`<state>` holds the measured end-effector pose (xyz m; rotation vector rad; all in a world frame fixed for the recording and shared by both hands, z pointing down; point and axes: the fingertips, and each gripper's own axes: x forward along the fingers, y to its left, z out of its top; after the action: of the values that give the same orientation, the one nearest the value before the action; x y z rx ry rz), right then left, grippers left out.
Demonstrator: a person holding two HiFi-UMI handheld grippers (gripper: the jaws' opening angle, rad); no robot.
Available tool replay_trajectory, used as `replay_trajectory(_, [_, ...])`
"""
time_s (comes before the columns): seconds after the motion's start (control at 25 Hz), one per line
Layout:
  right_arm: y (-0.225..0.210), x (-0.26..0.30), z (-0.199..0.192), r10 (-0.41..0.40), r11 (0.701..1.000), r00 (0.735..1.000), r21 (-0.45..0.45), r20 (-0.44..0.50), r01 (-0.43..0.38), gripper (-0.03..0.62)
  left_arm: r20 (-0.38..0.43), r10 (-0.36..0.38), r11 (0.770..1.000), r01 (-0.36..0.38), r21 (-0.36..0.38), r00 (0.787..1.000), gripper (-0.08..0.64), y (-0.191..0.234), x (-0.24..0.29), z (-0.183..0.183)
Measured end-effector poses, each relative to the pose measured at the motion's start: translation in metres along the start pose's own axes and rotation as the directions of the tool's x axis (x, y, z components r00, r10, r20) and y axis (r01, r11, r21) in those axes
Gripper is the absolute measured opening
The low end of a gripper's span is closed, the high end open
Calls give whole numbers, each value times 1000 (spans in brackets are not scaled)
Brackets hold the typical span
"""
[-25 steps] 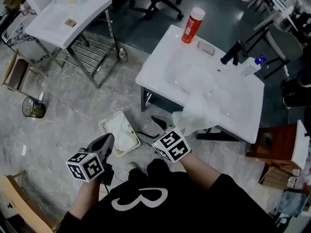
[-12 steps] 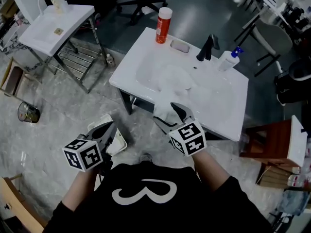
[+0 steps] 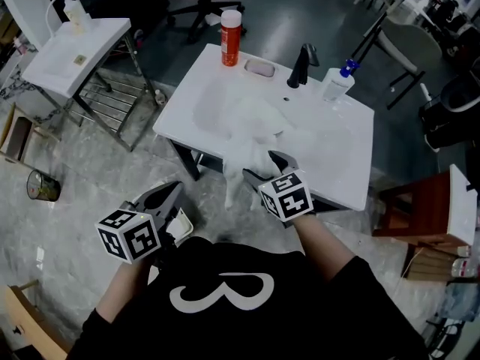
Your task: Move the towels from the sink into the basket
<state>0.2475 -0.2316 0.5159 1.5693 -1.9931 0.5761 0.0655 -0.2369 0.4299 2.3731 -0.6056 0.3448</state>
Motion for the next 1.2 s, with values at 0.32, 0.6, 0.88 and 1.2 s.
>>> replay_trajectory(0.32, [-4,26,-16,-27,998,993,-59,-114,20,318,-12,27,1000,-27,-10,1000,5,8,4,-1])
replay_trajectory(0.6, [-2,31,-18,-29,990,985,-140,-172,5,303,-7,47,999,-47,-13,999,5,17,7,-6])
replay_trajectory(0.88, [7,26,-15,77,986,981,-134,-181,-102,135,-13,50,998,-50,-46,999,5,34,6,-7])
replay_trajectory(1.2, [8,23,-6,128,968,991,226,-49,-113,78,-38,40,998,-41,-38,998,5,52,-15,-1])
